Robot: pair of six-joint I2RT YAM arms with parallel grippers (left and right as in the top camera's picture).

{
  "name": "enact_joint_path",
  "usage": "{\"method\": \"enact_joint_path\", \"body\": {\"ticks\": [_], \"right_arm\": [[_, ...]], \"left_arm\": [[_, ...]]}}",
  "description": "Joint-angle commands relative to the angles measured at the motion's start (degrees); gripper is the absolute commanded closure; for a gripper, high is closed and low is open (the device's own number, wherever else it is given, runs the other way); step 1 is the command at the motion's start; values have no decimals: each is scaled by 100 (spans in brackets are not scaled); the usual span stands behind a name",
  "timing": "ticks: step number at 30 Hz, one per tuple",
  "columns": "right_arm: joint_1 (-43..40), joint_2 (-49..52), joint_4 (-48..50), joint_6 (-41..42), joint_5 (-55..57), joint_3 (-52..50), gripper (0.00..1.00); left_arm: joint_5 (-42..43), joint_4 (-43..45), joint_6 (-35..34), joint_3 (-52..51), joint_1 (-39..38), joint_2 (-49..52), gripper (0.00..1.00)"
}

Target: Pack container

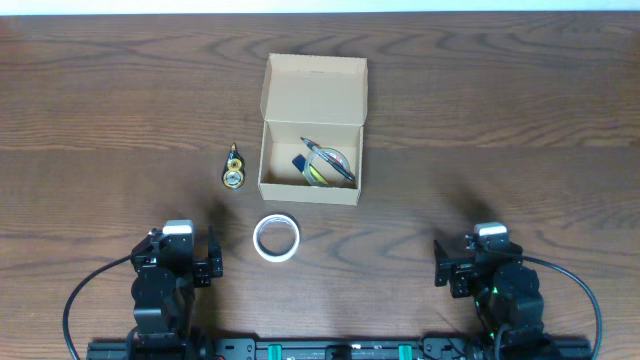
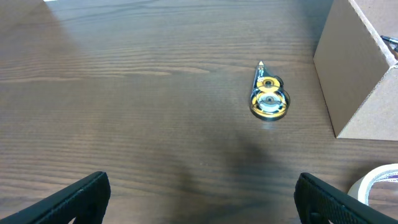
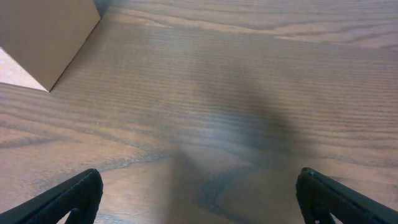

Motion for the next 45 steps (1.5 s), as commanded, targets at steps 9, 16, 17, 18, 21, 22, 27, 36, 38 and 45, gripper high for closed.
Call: {"method": "enact_joint_path", "body": {"ticks": [9,16,17,18,21,22,27,36,38,45], "right_arm": [[-57,-57,-9,-66,-44,-20,1],[-57,-57,-9,-66,-44,-20,1],[-57,-57,-9,-66,-44,-20,1],[-57,-57,-9,-66,-46,-20,1],[-57,-57,-9,-66,-44,-20,1],[-57,-57,-9,-66,-44,-20,1],[-57,-57,-9,-66,-46,-20,1],[-57,-57,-9,-66,-44,-20,1],[-57,-57,-9,-66,-46,-20,1],[-57,-57,-9,-66,-44,-20,1]], "left_arm": [[-114,17,76,363,-22,555,5],[-87,35,76,1274,-22,1462,5],[-74,31,76,1495,-22,1672,5],[-74,31,76,1698,-22,1867,5],[-74,26,74,2385,-22,2555,5],[-74,26,74,2599,-22,2780,5],[-72,-85,-380,3740,-22,3963,4],[-70,-1231,-1578,5366,-22,5445,4],[-52,-1355,-1578,5541,-22,5674,5],[212,-1405,-1576,5678,-22,6437,5]]}}
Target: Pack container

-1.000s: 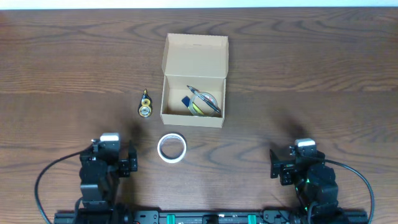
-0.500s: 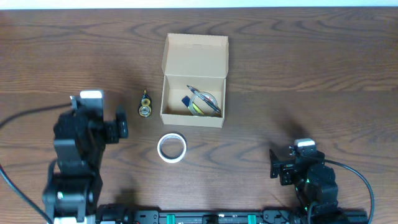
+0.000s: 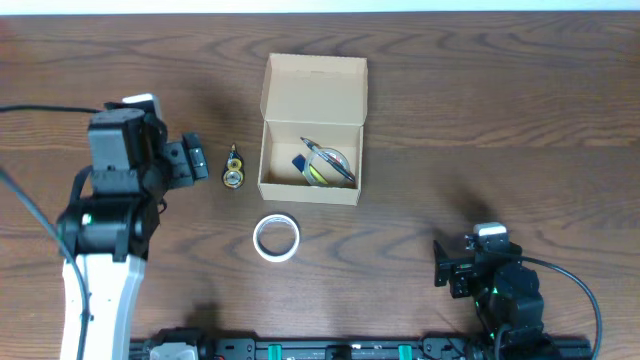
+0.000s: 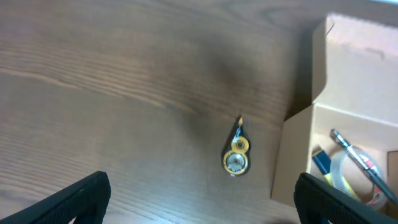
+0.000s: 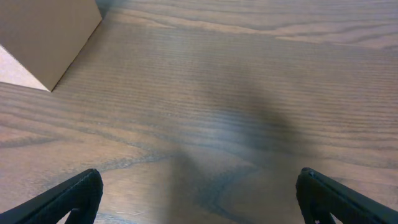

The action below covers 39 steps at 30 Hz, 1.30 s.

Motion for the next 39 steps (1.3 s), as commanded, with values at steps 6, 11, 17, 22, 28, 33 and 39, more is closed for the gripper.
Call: {"method": "enact_joint_path", "body": {"ticks": [6,11,17,22,28,33,39], "right_arm": [[-57,-33,-7,-61,-17,-11,1],[-57,-33,-7,-61,-15,-11,1],[-57,-33,-7,-61,-15,-11,1],[-57,-33,-7,-61,-15,-11,1],[-57,-33,-7,-61,-15,-11,1],[-57,-33,-7,-61,-17,-11,1],[-57,-33,-7,-61,-15,-11,1]], "left_arm": [[625,-162,-72,125,-22,717,5],[704,-212,-66,125,-22,1121,5],[706,-229,-42,138,-22,1637,5],[765,-232,-42,181,-22,2055,5],[951,-365,28,557,-24,2671,5],[1097,-616,208,977,-90,3147,5],[1137,-741,667,1152,-369,3482,5]]}}
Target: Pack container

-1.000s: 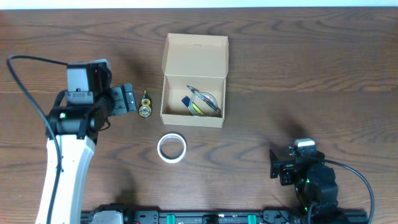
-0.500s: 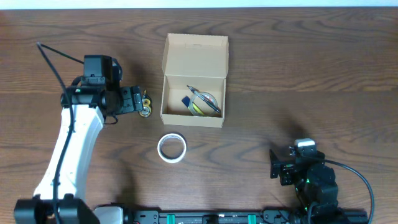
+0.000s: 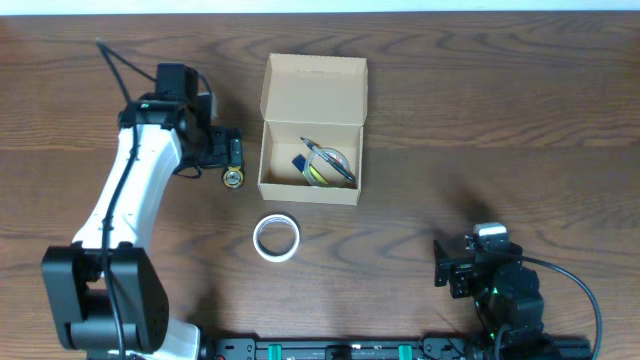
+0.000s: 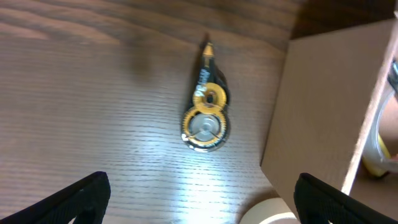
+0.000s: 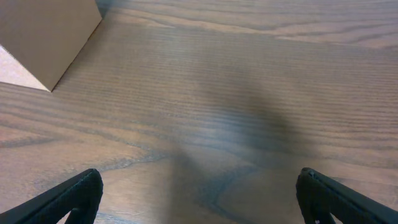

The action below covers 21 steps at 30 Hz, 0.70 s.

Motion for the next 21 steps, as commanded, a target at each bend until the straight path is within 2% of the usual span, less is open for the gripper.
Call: {"method": "enact_joint_path", "body": {"ticks": [1,21], "right_arm": [[-57,-33,-7,-61,-15,-11,1],[-57,-33,-7,-61,-17,-11,1]], "left_arm": [[68,-116,354,149,-133,160,5],[-214,-181,361,146,-179,863,5]]}}
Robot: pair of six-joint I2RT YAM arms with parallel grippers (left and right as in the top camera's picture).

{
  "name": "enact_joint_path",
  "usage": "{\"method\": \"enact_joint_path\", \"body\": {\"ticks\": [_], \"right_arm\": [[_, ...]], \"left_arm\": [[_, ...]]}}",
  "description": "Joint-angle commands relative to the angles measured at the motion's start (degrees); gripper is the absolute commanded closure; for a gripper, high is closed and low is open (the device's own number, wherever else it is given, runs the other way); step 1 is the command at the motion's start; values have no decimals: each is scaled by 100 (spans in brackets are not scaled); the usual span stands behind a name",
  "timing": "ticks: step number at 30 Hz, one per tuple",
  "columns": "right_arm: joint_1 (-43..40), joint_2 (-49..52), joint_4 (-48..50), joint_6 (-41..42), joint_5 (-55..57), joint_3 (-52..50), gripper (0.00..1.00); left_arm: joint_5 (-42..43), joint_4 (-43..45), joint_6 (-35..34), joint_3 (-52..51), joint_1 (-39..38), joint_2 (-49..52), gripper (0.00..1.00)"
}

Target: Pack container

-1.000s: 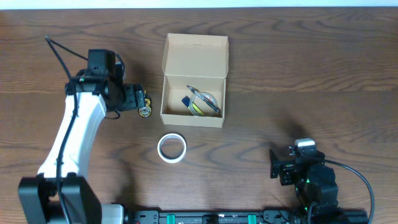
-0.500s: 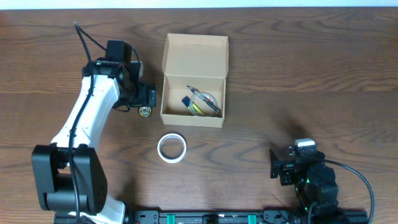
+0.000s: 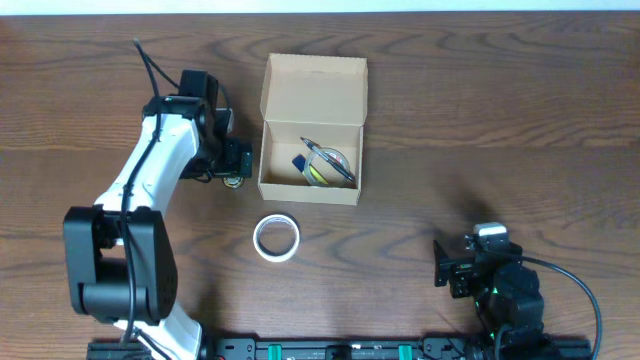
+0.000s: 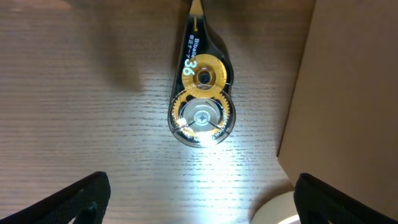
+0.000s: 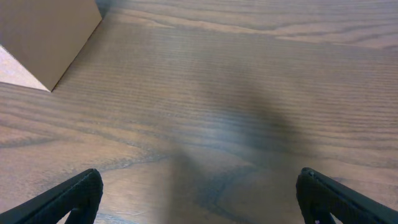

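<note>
An open cardboard box (image 3: pixel 311 150) stands mid-table with a tape roll and a pen (image 3: pixel 327 161) inside. Just left of it lies a yellow and clear correction-tape dispenser (image 4: pixel 201 101), mostly covered in the overhead view by my left gripper (image 3: pixel 232 158). That left gripper (image 4: pixel 199 199) hangs right over the dispenser, open, its fingertips (image 4: pixel 74 199) wide apart and touching nothing. A white tape roll (image 3: pixel 276 237) lies in front of the box. My right gripper (image 5: pixel 199 199) rests open at the near right, over bare wood.
The box's side wall (image 4: pixel 348 87) stands close to the right of the dispenser. The box lid (image 3: pixel 315 88) lies folded back toward the far side. A corner of the box (image 5: pixel 43 37) shows in the right wrist view.
My left gripper has moved closer over the correction-tape dispenser, which now looms larger in the left wrist view. It stays open. The right arm has not moved.
Both arms first rested at the near edge, grippers open. Then my left arm was out over the table left of the dispenser, then near it by the box. Now it hangs low right above the dispenser. Nothing on the table has shifted.
</note>
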Motion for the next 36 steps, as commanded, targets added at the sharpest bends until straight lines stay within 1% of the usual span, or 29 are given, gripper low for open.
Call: {"method": "enact_joint_path", "body": {"ticks": [1,20,25,30,36], "right_arm": [[-57,-33,-7,-61,-15,-11,1],[-57,-33,-7,-61,-15,-11,1],[-57,-33,-7,-61,-17,-11,1],[-57,-33,-7,-61,-17,-11,1],[-57,-33,-7,-61,-15,-11,1]], "left_arm": [[-105,26,79,118,-2,160,5],[-175,415,98,131,22,885,4],[-323,428,-68,131,37,916,2],[-321,431,-66,129,203,916,2],[-319,431,-66,129,219,916,0]]}}
